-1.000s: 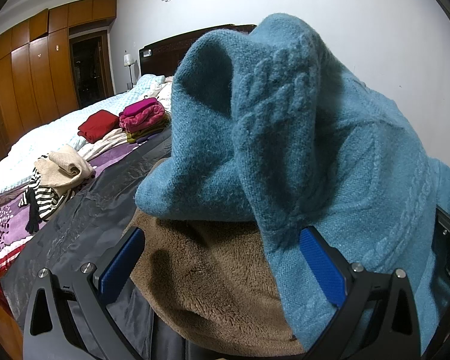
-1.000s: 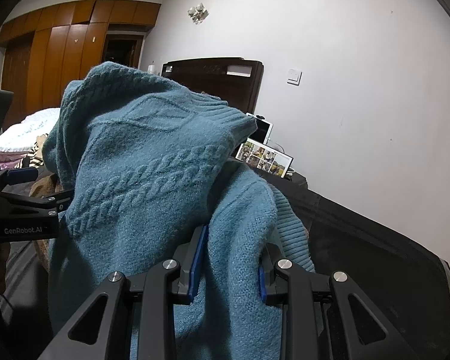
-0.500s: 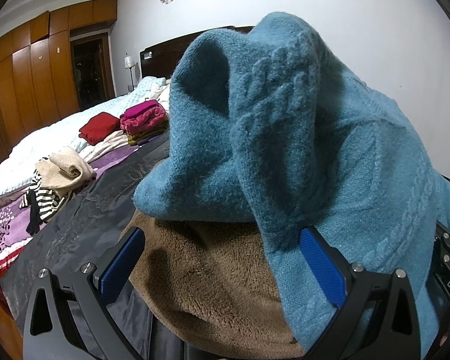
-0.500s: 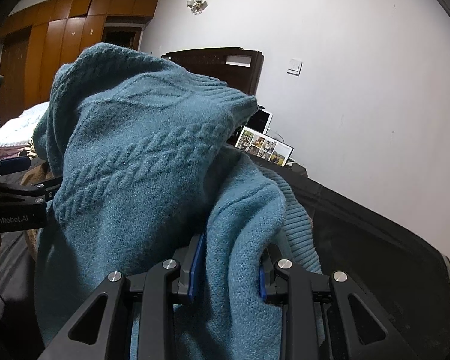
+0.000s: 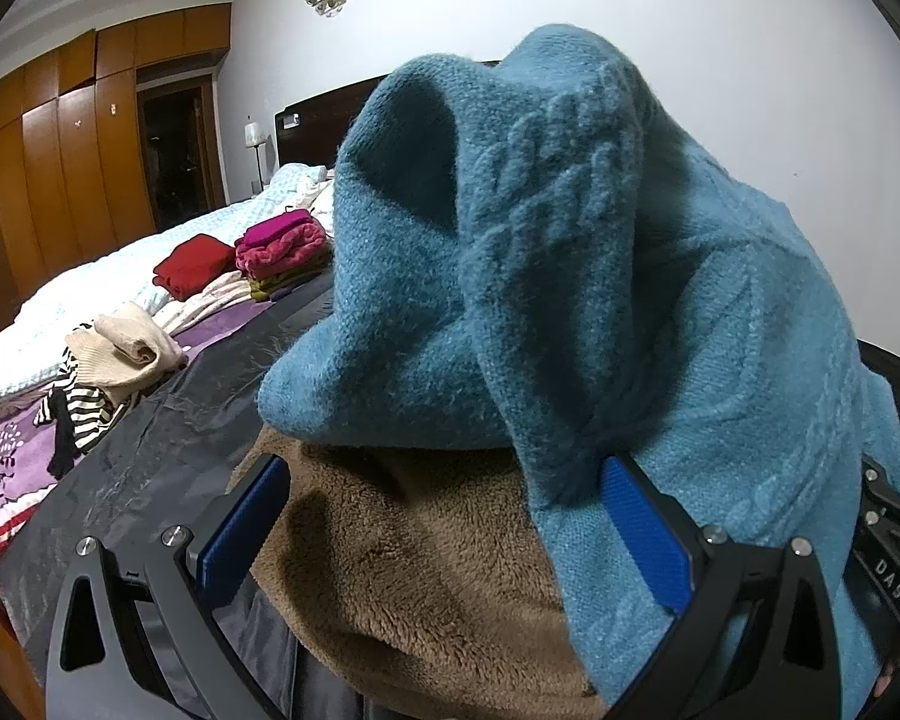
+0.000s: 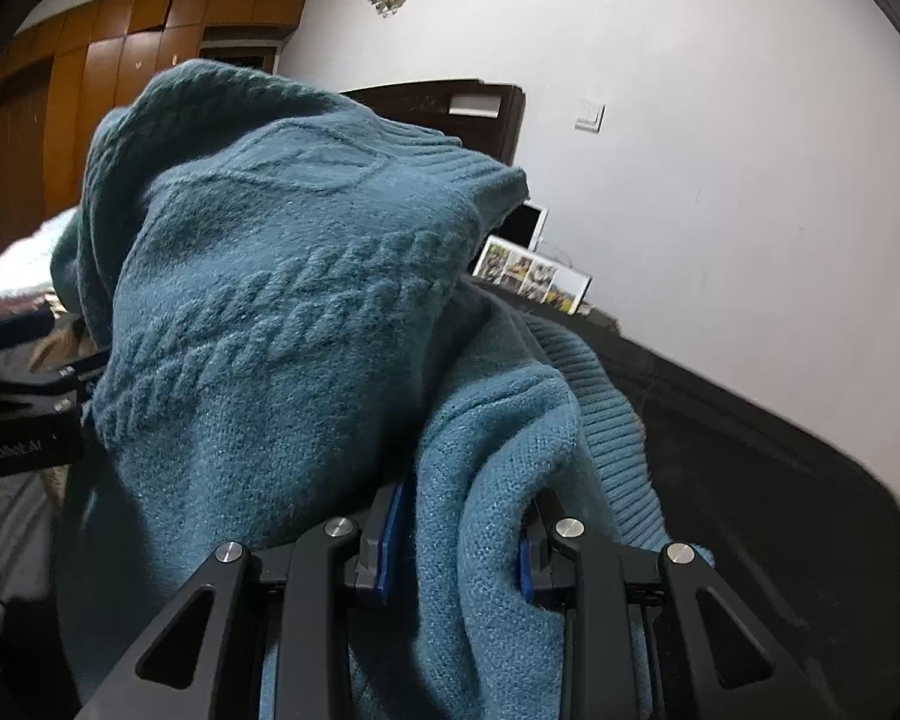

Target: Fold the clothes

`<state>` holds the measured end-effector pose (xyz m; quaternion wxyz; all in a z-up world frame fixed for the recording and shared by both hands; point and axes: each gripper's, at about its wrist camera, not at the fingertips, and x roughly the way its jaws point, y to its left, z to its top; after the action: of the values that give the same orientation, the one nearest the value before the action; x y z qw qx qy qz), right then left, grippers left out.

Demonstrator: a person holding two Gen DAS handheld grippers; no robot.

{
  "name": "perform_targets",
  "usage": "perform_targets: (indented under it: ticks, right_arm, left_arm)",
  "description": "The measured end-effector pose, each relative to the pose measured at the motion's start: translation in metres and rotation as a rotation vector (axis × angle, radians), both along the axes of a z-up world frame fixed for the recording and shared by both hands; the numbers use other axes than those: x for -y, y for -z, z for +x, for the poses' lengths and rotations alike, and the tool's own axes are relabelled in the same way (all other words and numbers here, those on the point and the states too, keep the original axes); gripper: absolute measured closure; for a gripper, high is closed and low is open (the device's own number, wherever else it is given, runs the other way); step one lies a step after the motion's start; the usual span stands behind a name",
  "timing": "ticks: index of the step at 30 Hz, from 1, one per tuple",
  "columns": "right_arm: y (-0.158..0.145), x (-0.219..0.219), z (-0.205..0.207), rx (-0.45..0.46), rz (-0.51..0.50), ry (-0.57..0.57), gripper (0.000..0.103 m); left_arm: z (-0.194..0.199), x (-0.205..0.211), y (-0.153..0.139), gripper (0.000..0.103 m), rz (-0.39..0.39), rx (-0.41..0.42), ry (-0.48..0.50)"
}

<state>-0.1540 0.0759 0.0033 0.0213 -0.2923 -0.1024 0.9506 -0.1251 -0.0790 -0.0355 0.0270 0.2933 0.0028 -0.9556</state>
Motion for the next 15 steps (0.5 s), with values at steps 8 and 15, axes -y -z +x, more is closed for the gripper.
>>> perform_targets:
  ticks: [8, 15]
  right_arm:
    - [-0.008, 0.001, 0.009, -0.066, 0.038, 0.058, 0.081]
    - [-0.025, 0.005, 0.033, -0.163, 0.078, 0.11, 0.082]
  left_arm:
    - [-0.003, 0.007, 0.002, 0.0, 0.009, 0.001, 0.006]
    - [-0.003, 0.008, 0.001, 0.0, 0.008, 0.004, 0.007]
